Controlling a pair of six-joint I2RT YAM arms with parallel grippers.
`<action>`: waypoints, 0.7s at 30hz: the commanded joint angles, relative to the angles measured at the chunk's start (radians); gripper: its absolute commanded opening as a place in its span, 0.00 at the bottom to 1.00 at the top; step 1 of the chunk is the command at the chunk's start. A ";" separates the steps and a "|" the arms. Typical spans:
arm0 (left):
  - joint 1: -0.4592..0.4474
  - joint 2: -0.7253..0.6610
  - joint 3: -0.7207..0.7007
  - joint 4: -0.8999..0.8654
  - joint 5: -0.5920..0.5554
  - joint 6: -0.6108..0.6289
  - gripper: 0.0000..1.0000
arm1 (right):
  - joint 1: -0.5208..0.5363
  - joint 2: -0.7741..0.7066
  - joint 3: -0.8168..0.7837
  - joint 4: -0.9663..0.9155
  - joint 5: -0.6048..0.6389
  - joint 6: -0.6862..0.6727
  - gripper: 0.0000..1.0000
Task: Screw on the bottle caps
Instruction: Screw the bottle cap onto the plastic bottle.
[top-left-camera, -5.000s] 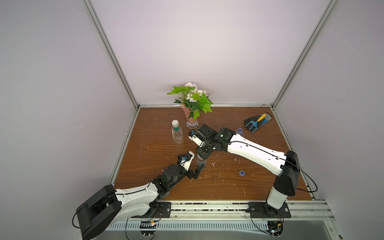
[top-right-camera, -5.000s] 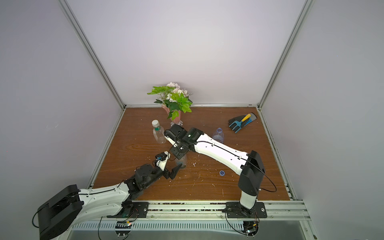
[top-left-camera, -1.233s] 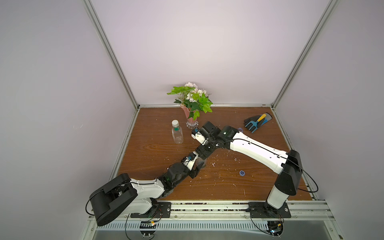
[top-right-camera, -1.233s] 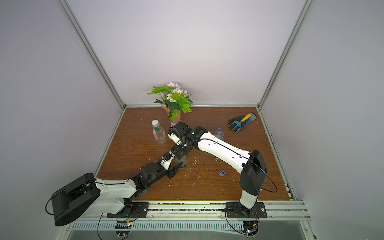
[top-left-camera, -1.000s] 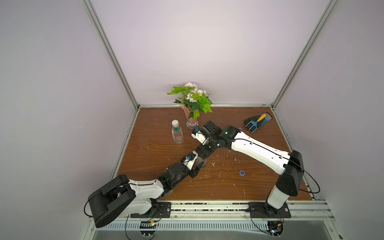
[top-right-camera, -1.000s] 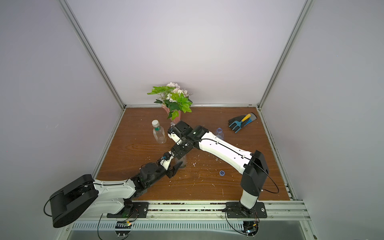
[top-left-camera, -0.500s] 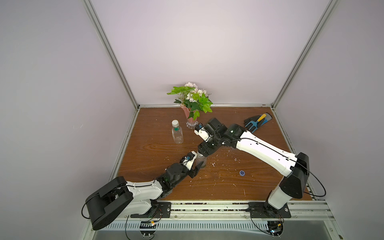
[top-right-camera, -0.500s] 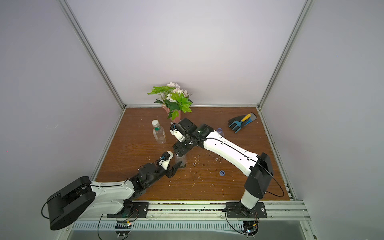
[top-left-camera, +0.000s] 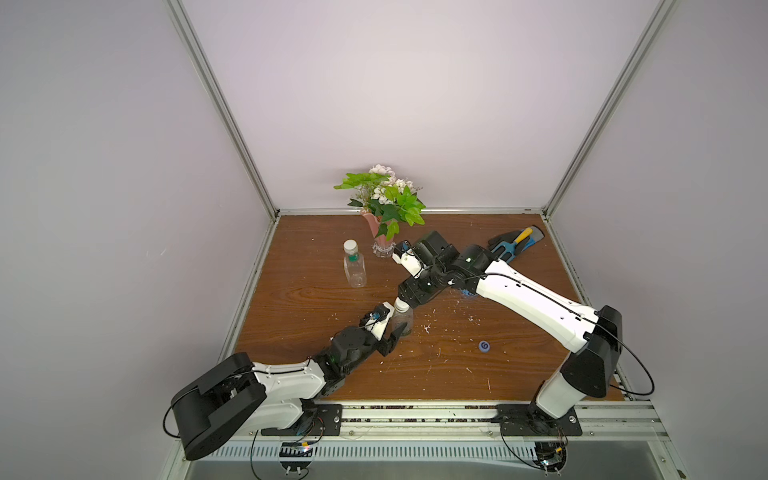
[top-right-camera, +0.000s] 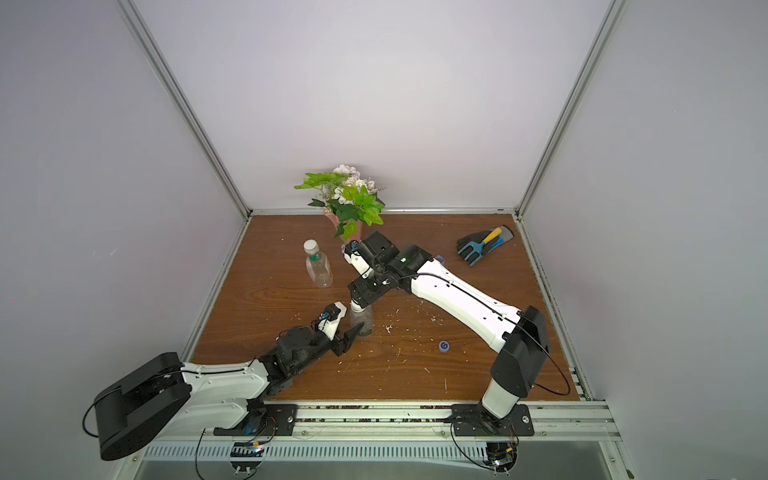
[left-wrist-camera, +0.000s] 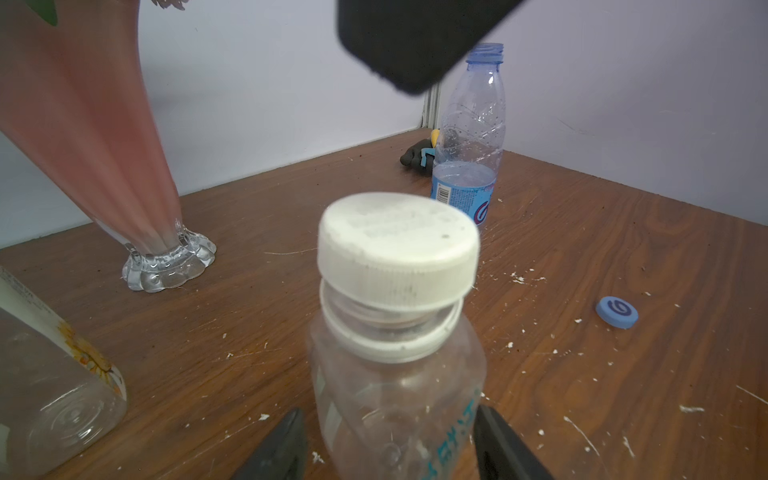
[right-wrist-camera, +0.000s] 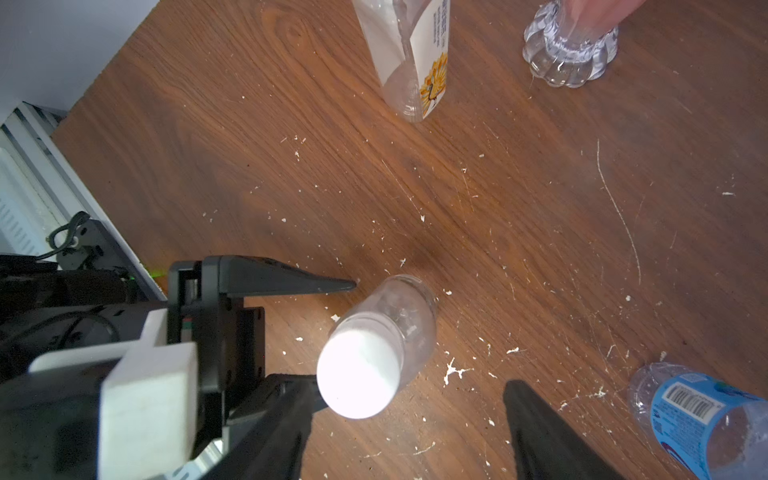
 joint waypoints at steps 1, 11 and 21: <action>0.010 0.004 -0.004 0.008 -0.003 -0.004 0.65 | 0.001 0.016 -0.010 0.016 -0.014 0.006 0.77; 0.009 0.008 -0.002 0.008 -0.003 -0.003 0.65 | 0.001 0.032 -0.039 0.026 0.010 0.002 0.77; 0.009 0.010 -0.004 0.008 -0.001 -0.003 0.65 | -0.001 0.036 -0.070 0.027 0.017 0.000 0.77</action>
